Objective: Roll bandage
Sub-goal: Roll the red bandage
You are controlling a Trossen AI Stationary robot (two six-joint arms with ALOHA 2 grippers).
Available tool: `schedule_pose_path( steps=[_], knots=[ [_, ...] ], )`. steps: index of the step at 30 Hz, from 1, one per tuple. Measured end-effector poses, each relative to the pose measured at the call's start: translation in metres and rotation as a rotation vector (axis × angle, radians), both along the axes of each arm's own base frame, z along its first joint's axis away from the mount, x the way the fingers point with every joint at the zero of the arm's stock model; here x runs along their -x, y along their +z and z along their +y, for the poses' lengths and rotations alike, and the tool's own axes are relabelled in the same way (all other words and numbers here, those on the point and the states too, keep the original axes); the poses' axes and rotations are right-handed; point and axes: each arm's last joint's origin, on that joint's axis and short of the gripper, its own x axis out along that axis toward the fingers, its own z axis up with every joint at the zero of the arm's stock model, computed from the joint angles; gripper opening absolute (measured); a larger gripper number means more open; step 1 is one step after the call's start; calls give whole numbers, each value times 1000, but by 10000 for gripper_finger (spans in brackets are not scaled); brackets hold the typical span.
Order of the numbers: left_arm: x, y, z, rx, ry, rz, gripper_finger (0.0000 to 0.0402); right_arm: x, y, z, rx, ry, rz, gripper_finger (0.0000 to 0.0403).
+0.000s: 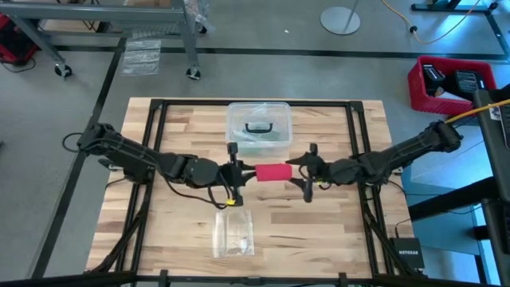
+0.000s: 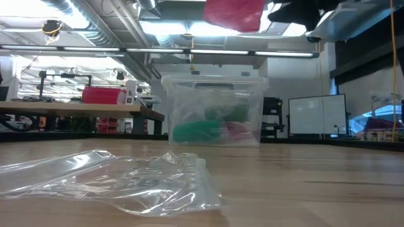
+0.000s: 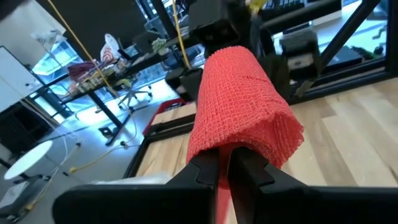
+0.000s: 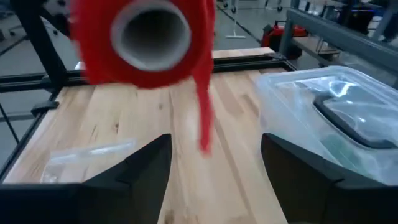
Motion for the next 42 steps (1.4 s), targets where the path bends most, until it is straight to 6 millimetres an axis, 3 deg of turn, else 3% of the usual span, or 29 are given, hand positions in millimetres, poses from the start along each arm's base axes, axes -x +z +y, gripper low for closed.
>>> schedule_pose_path(
  steps=[6, 9, 11, 16, 17, 20, 30, 42],
  knots=[
    [-2, 0, 4, 41, -20, -14, 10, -18, 0, 1, 89, 123, -79, 252],
    [-2, 1, 3, 49, -29, -23, 10, -23, -2, 1, 146, 122, -84, 230],
    [-1, 2, 0, 51, -38, -28, 10, -24, 1, 2, 171, 117, -114, 191],
    [-1, 3, -4, 59, -57, -38, 10, -24, 1, 0, 268, 82, -94, 32],
    [0, 3, -5, 60, -65, -37, 10, -24, 1, -1, 302, 52, -83, 17],
    [1, 2, -9, 62, -93, -28, 10, -18, 7, -5, 359, -14, -88, 21],
    [2, -8, -14, 83, -113, 49, 10, 8, 62, -13, 469, -16, -192, 6],
    [0, 0, -20, 75, -300, -17, 11, -7, 40, -18, 442, 18, -40, 6]
  ],
)
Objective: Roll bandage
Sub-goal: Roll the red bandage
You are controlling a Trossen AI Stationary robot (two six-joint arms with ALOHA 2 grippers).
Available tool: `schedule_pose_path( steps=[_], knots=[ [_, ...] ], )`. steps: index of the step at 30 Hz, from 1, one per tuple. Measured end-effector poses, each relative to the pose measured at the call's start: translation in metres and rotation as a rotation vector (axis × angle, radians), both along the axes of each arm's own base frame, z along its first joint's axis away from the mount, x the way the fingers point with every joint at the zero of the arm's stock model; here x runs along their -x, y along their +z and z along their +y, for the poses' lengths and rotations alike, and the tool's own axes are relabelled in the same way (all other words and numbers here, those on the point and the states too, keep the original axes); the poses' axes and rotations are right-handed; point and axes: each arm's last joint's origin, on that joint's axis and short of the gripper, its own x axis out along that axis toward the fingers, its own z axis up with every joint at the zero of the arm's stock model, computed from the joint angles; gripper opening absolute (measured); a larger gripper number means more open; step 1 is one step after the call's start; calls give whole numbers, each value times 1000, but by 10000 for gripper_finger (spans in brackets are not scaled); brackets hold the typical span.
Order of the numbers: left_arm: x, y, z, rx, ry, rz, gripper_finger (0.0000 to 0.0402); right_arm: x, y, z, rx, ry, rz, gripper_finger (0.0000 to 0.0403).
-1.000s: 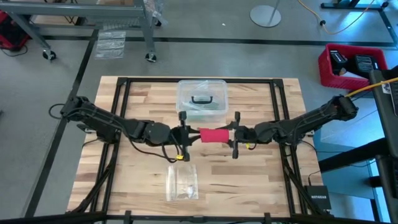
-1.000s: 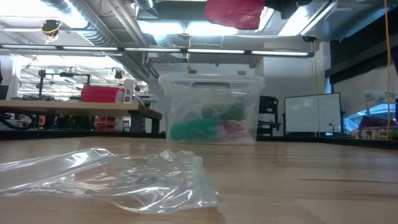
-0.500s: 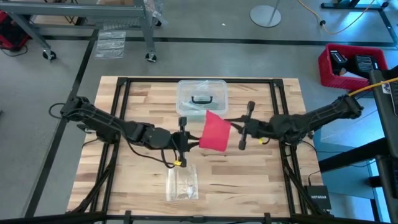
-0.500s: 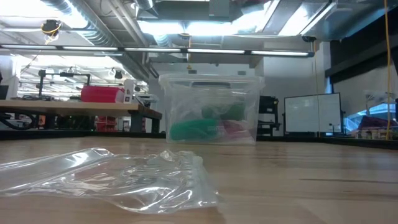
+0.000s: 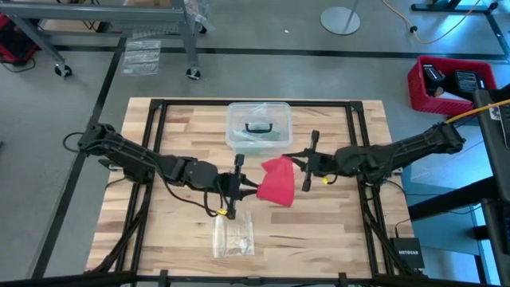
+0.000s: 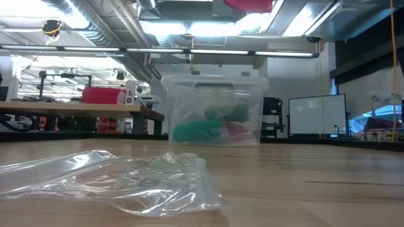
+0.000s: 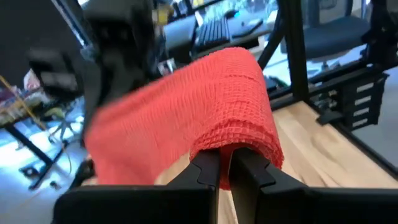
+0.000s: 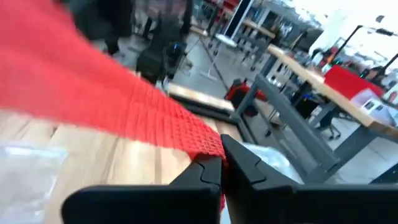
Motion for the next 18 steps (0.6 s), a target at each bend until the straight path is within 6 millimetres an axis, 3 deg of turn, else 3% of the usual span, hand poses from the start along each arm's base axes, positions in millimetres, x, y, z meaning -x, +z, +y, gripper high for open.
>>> schedule_pose_path(
  steps=[6, 10, 18],
  knots=[
    [11, 19, -4, -58, -20, -103, 10, -1, -15, 1, -66, -3, 110, 3],
    [25, 38, -1, -88, 71, -190, 11, 0, -18, 1, -117, -11, 137, 5],
    [23, 41, 18, -143, 249, -188, 10, -2, -17, 4, -255, 43, 110, 6]
  ],
)
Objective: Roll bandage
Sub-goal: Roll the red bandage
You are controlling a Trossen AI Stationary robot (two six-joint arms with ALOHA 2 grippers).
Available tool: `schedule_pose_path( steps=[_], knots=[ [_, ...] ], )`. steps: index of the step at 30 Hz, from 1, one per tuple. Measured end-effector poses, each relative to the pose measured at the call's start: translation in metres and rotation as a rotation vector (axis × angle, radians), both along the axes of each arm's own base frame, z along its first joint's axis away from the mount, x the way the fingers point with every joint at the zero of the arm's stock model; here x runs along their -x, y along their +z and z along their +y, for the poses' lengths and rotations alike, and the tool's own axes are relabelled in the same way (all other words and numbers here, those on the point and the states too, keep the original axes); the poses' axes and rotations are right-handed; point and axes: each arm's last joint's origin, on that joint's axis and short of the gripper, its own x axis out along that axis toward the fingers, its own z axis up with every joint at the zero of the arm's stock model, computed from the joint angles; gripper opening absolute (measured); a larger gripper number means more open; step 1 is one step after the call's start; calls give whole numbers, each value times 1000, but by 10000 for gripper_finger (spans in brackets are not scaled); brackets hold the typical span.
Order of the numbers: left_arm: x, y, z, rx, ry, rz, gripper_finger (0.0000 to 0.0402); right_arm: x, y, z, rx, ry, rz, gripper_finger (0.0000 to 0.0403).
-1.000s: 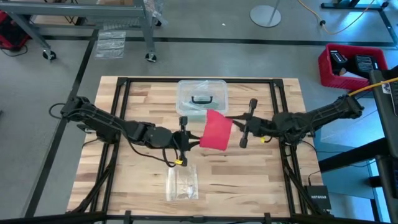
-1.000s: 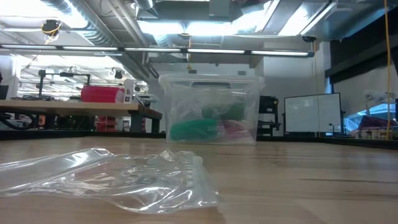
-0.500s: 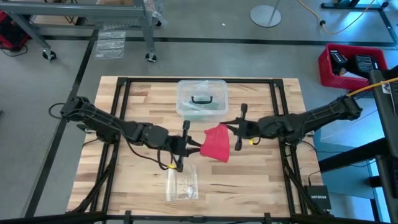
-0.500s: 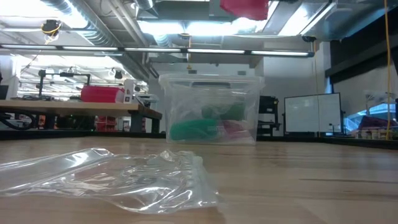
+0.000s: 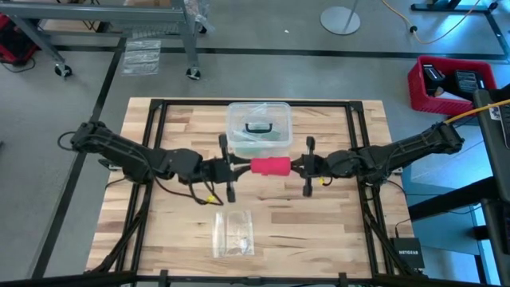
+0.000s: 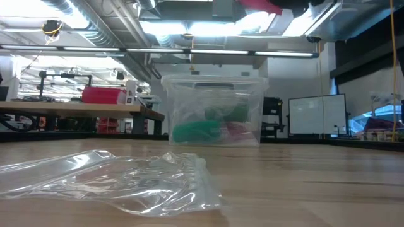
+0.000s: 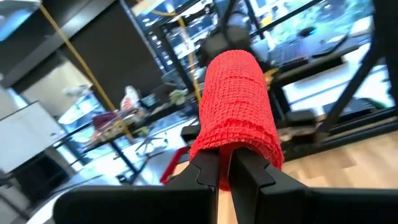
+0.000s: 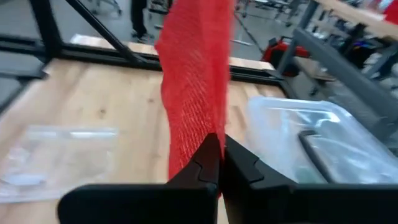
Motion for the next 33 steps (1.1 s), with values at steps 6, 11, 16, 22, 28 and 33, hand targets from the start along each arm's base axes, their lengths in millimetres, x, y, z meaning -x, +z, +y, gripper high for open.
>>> schedule_pose_path(
  steps=[6, 11, 16, 22, 28, 33],
  knots=[
    [-6, -5, 15, -15, 80, 40, 11, -1, 1, 3, -144, 47, -24, 7],
    [-7, -7, 21, -20, 101, 59, 10, -2, -1, 2, -290, -14, -32, 32],
    [-7, -8, 20, -35, 96, 67, 10, -2, 2, 1, -296, -44, -64, 126],
    [-6, -8, 18, -42, 91, 78, 10, 6, 13, -2, -239, -71, -119, 229],
    [-7, -10, 18, -36, 91, 91, 10, 16, 23, -5, -212, -44, -161, 267],
    [-7, -9, 18, -35, 91, 85, 10, 22, 22, -6, -150, -48, -121, 268]
  ],
)
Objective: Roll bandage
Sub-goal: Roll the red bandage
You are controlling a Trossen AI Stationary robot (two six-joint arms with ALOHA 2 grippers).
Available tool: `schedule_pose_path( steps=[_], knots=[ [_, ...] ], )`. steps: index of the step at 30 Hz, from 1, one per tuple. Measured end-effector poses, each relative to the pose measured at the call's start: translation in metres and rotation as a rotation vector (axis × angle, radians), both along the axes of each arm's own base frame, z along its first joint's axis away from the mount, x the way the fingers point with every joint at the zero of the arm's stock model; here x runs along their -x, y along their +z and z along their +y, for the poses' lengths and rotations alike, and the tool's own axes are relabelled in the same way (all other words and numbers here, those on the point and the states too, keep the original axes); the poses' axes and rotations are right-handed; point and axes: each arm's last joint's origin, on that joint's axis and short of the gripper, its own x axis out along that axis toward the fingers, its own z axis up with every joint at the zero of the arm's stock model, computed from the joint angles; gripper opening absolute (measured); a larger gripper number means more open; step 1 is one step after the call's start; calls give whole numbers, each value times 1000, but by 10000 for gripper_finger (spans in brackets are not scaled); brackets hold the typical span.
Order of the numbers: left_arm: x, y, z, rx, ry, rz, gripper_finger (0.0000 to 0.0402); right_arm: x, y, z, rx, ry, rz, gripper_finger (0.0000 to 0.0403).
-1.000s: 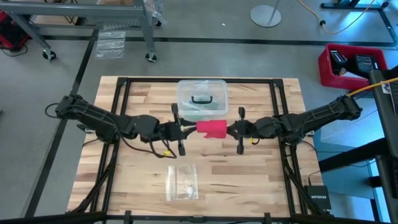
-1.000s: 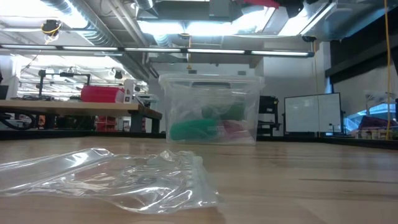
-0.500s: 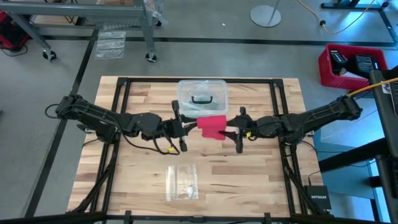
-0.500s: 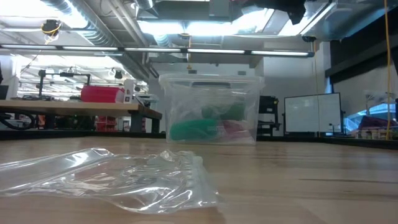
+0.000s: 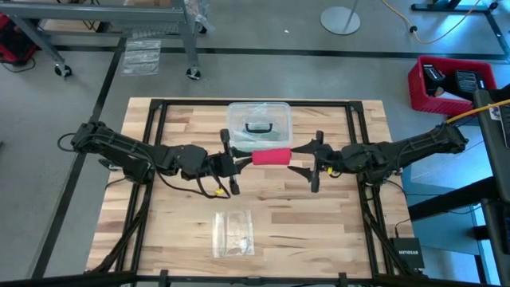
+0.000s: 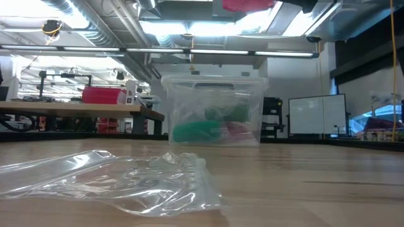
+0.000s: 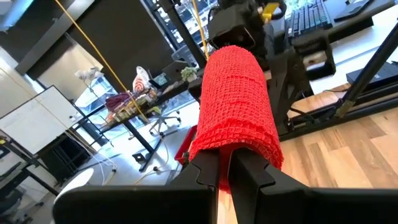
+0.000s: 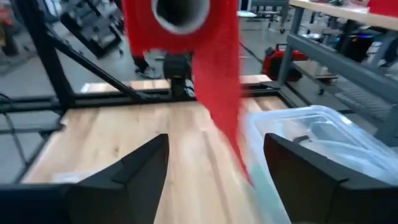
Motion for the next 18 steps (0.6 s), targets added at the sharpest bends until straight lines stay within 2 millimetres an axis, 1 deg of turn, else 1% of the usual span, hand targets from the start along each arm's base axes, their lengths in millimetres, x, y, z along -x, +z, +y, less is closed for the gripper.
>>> schedule_pose_path(
  steps=[2, 5, 8, 10, 14, 16, 18],
  knots=[
    [0, 0, 0, 6, -15, -5, 11, -1, -2, -1, 37, -26, 16, 268],
    [0, 0, -1, 15, -47, -8, 10, -7, -8, -1, 88, -64, 50, 268],
    [0, 1, -2, 16, -49, -11, 10, -13, -11, 1, 109, -44, 55, 266],
    [-1, 1, -1, 17, -49, -11, 11, -15, -9, 4, 106, 12, 31, 257],
    [-1, 1, -1, 19, -48, -18, 11, -18, -11, 5, 112, 27, 33, 216],
    [-1, 3, -1, 23, -48, -33, 11, -19, -13, 5, 119, 21, 41, 183],
    [-1, 3, -1, 25, -48, -40, 10, -21, -14, 6, 137, 23, 49, 139]
  ],
)
